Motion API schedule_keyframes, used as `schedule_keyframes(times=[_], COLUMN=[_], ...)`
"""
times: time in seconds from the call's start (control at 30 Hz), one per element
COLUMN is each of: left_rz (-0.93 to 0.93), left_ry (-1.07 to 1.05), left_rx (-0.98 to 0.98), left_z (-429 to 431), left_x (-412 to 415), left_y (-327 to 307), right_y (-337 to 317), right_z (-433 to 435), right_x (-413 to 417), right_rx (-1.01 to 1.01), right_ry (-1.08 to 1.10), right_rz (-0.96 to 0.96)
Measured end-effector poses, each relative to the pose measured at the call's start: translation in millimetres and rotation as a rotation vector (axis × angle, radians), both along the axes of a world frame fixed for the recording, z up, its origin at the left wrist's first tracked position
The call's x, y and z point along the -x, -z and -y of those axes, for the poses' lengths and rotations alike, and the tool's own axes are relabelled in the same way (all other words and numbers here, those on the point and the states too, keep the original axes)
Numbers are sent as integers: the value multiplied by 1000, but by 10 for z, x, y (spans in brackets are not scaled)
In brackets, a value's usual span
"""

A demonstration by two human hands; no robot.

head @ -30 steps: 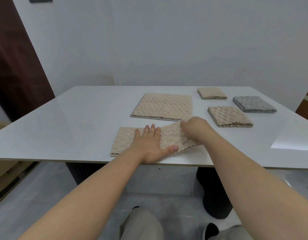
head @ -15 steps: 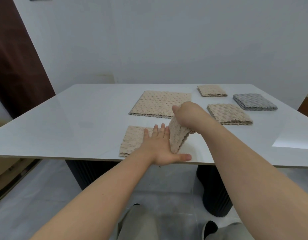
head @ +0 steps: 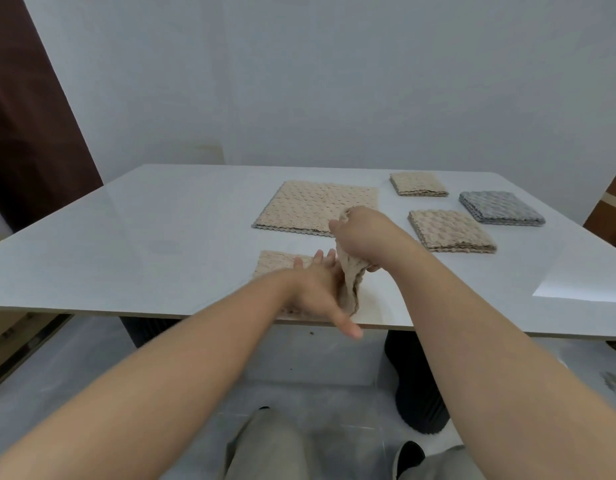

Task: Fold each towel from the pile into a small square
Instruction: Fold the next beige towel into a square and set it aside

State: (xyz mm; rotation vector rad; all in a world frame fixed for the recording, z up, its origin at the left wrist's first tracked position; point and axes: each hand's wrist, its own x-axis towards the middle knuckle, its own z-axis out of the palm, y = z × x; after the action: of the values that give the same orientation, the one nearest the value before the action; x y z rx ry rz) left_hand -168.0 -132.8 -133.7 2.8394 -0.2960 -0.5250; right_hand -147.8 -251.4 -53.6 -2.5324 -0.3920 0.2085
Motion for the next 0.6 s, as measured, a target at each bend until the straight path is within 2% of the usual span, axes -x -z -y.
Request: schedule_keyframes(times=[0.13, 0.27, 0.33, 0.43, 0.6], left_rz=[-262, -41, -40, -50, 146], left_ry=[-25, -346, -476, -478, -477], left_rx=[283, 534, 648, 592, 455], left_z=[-352, -374, -290, -114, 66], left_x=[-120, -198, -228, -244, -285], left_y=[-367, -766, -867, -914, -883], right_y=[59, 212, 324, 468, 637], right_z=[155, 229, 230, 173, 32], right_x=[6, 118, 210, 320, 432], right_rx=[-130, -258, -319, -434, -566], right_ry=[28, 52, 54, 49, 76], right_rz=[-52, -84, -36, 20, 47])
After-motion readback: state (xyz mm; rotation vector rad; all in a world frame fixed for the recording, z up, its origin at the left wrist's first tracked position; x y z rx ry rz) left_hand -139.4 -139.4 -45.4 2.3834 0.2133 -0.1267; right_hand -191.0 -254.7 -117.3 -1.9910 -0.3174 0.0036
